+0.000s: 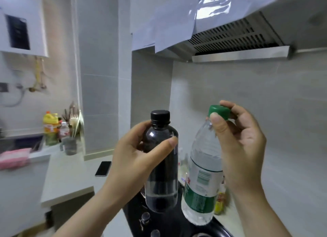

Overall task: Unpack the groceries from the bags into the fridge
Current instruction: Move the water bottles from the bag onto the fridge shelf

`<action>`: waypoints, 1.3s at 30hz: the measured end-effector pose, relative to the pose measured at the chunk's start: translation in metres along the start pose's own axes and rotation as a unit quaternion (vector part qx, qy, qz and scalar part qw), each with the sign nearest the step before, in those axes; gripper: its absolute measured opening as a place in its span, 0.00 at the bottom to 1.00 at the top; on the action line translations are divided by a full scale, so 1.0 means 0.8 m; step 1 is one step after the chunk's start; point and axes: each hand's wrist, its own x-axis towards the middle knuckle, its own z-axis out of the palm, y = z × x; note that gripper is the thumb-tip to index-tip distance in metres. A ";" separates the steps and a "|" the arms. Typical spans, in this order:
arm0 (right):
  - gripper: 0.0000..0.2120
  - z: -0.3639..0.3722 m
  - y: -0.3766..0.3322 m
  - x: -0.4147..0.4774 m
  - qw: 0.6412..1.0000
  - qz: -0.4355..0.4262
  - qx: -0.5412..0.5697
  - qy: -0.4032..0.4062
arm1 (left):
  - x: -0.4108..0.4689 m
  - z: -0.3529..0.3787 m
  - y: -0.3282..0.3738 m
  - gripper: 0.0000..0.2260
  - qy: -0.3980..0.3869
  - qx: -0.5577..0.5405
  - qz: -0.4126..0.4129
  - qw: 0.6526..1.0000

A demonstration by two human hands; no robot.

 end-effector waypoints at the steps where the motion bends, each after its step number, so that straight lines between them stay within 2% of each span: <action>1: 0.11 0.014 0.003 0.000 1.000 0.002 0.009 -0.008 | 0.001 -0.012 0.000 0.15 0.011 0.006 0.003 1.000; 13: 0.12 0.212 0.017 -0.030 0.988 0.005 0.122 -0.094 | -0.017 -0.200 0.023 0.17 0.132 0.110 0.027 0.985; 23: 0.12 0.370 0.002 -0.080 0.948 0.038 0.251 -0.192 | -0.070 -0.335 0.065 0.16 0.236 0.212 0.021 0.948; 30: 0.13 0.474 -0.013 -0.119 0.887 0.067 0.373 -0.264 | -0.115 -0.397 0.106 0.15 0.350 0.308 0.011 0.885; 35: 0.12 0.534 -0.032 -0.150 0.819 0.093 0.470 -0.315 | -0.147 -0.415 0.135 0.17 0.426 0.355 0.001 0.832; 39: 0.12 0.565 -0.053 -0.176 0.758 0.108 0.540 -0.349 | -0.173 -0.414 0.158 0.14 0.484 0.400 -0.012 0.778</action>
